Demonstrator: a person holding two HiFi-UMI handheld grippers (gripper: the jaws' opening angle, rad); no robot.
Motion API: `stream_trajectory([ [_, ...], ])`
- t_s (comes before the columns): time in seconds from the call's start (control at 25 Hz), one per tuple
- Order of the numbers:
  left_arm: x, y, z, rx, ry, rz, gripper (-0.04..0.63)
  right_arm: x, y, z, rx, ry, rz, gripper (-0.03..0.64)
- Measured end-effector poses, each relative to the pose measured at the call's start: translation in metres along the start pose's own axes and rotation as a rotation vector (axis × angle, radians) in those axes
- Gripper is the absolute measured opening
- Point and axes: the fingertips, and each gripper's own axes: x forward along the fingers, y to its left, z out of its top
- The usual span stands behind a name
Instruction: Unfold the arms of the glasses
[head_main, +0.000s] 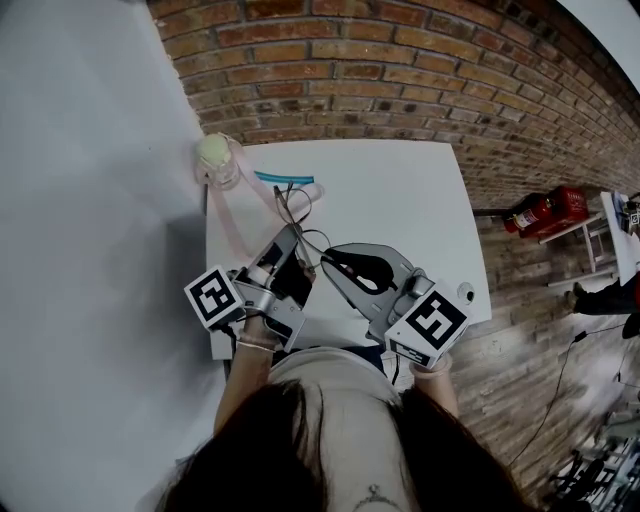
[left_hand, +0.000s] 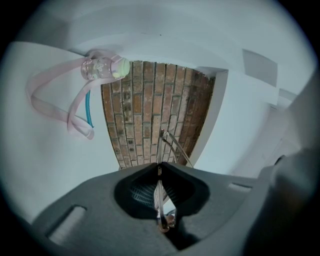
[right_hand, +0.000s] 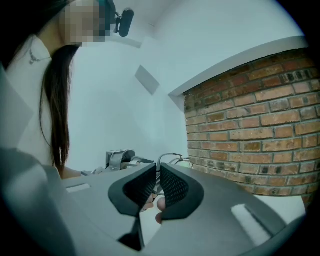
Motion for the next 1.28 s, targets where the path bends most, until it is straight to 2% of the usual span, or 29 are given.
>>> stream_trajectory([
  [0.56, 0.002, 0.004, -0.011, 0.019, 0.042, 0.02, 0.025, -0.01, -0.005, 0.018, 0.006, -0.05, -0.006, 0.032],
  [1.28, 0.003, 0.011, -0.021, 0.054, 0.112, 0.034, 0.025, -0.017, -0.016, 0.035, -0.028, -0.102, -0.063, 0.032],
])
